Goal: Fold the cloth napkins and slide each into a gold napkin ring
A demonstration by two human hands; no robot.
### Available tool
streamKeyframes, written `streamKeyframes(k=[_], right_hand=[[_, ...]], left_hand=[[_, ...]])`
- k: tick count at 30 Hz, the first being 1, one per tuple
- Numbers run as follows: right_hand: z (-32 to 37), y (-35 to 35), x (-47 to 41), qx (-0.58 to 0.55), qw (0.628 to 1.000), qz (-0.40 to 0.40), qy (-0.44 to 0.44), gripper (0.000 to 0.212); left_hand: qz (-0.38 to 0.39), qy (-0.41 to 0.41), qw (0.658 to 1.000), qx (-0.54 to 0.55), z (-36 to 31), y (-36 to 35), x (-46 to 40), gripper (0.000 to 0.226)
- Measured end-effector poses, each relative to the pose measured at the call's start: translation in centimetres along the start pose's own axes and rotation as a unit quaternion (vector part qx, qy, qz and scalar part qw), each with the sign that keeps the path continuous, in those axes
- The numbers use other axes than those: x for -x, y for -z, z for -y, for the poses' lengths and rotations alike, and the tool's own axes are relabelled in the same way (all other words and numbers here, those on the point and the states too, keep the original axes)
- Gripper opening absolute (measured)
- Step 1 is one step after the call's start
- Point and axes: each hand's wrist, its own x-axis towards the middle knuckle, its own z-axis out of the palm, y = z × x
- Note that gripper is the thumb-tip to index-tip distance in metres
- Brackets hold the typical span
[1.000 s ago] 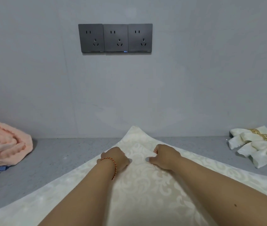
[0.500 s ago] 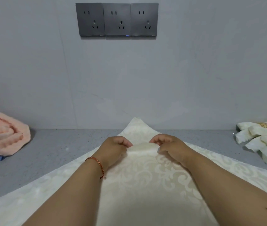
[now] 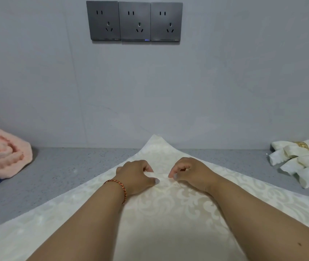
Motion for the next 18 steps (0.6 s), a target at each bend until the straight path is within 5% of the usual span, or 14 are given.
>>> streamKeyframes(k=[5, 12, 18], right_hand=[[0.3, -0.2, -0.3, 0.150, 0.988, 0.027, 0.026, 0.019], [1.3, 0.5, 0.1, 0.164, 0.985, 0.062, -0.002, 0.018], [1.8, 0.3, 0.5, 0.152, 0.987, 0.006, 0.044, 0.023]], left_hand=[[0.027, 0.007, 0.999, 0.027, 0.0, 0.1, -0.1, 0.026], [0.012, -0.012, 0.997, 0.077, 0.3, 0.1, 0.0, 0.027], [-0.010, -0.042, 0.995, 0.087, 0.3, 0.5, 0.3, 0.023]])
